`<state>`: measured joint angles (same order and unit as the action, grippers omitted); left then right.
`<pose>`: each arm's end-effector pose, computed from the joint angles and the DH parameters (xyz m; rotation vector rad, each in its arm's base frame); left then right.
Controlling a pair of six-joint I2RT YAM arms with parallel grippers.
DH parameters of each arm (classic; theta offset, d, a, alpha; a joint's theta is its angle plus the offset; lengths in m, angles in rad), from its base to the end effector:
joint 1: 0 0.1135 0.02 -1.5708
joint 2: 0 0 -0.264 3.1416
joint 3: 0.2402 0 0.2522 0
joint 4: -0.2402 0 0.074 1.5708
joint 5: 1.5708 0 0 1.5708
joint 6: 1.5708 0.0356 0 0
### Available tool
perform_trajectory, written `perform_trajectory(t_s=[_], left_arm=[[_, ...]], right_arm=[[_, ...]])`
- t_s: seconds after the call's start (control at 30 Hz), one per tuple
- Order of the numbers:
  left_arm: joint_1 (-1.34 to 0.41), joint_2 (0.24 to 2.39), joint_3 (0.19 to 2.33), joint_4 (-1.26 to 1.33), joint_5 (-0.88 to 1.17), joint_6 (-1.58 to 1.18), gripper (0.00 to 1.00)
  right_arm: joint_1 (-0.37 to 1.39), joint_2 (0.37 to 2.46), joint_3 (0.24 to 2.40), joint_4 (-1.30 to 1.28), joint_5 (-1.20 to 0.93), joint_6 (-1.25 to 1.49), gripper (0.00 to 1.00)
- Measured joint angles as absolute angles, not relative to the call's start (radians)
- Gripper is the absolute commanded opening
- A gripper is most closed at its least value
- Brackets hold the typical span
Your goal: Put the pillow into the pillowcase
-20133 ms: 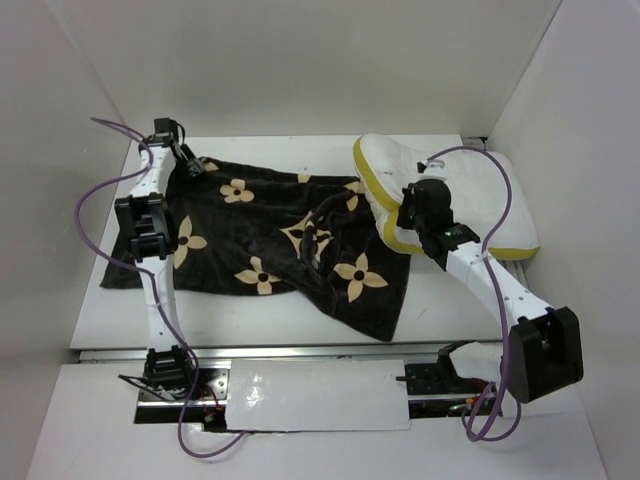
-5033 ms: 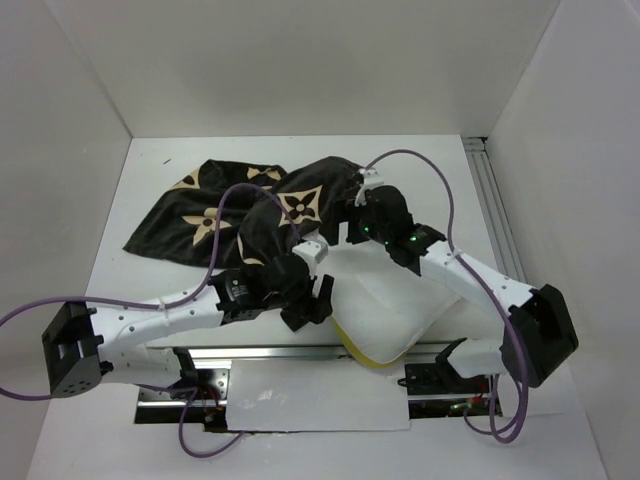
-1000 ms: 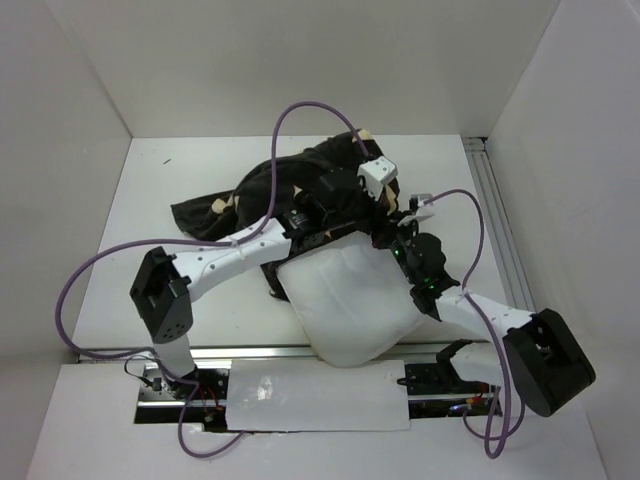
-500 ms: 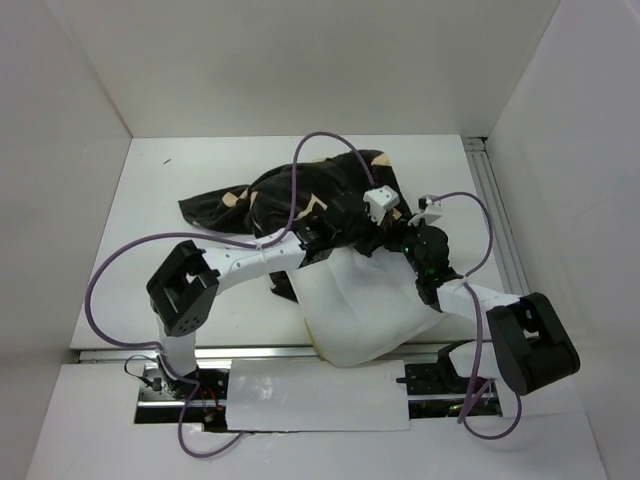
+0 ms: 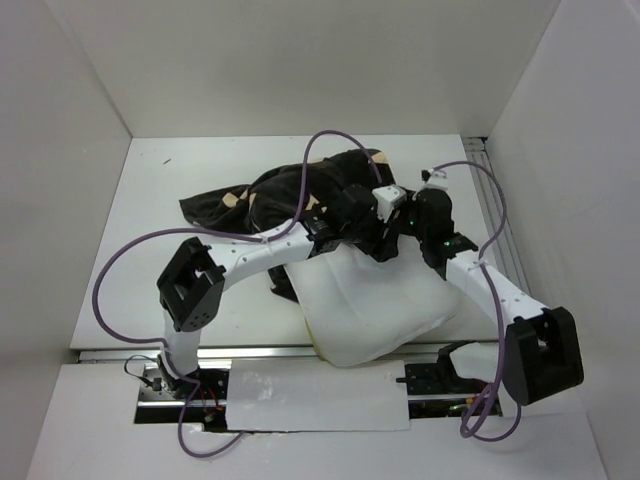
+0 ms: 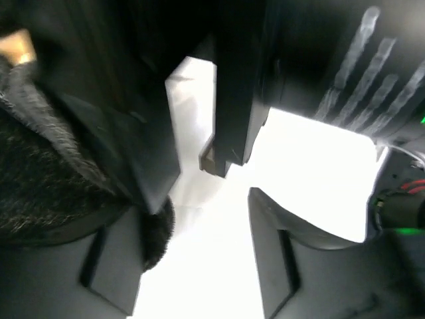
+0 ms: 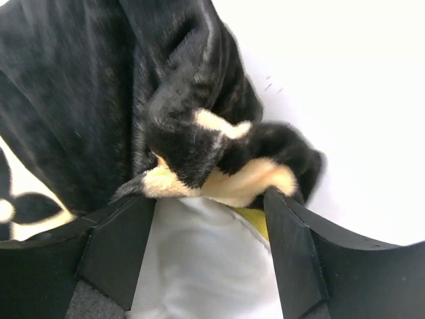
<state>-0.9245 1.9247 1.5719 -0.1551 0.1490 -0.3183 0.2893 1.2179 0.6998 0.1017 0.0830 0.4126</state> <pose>0.2713 -0.3684 0.2797 0.7495 2.0727 -0.8872 0.2610 0.0746 0.2478 0.1776 1.9968 0.3705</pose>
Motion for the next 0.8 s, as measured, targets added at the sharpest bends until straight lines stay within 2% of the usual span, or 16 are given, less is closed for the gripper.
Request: perform_trajectory(t_s=[0.03, 0.1, 0.17, 0.27, 0.4, 0.43, 0.57, 0.67, 0.8], left_arm=[[-0.921, 1.925, 1.582, -0.159, 0.164, -0.317, 0.8], [-0.917, 1.919, 1.595, -0.176, 0.181, -0.313, 0.88], [-0.916, 1.898, 1.59, -0.202, 0.194, -0.31, 1.0], [-0.916, 1.82, 1.524, -0.217, 0.208, -0.314, 1.0], [-0.925, 1.628, 1.341, -0.236, 0.204, -0.332, 1.0], [-0.926, 1.576, 1.292, -0.233, 0.188, -0.346, 1.0], [-0.921, 1.382, 1.136, -0.247, 0.075, -0.419, 1.0], [-0.882, 1.28, 1.044, -0.276, -0.001, -0.493, 1.0], [-0.74, 1.177, 0.873, -0.304, -0.057, -0.591, 1.0]], right_arm=[[0.289, 1.216, 0.743, 0.038, 0.097, 0.421, 0.75], [0.287, 1.216, 0.821, -0.078, 0.117, 0.432, 0.75], [0.287, 1.216, 0.886, -0.175, 0.132, 0.442, 0.75], [0.287, 1.209, 0.936, -0.297, 0.172, 0.45, 0.79], [0.287, 1.187, 0.937, -0.47, 0.217, 0.452, 0.79], [0.287, 1.179, 0.937, -0.505, 0.221, 0.448, 0.82], [0.319, 1.1, 0.913, -0.532, 0.199, 0.386, 0.83], [0.438, 1.056, 0.905, -0.527, 0.194, 0.341, 0.83], [0.722, 1.116, 0.914, -0.517, 0.273, 0.304, 0.83]])
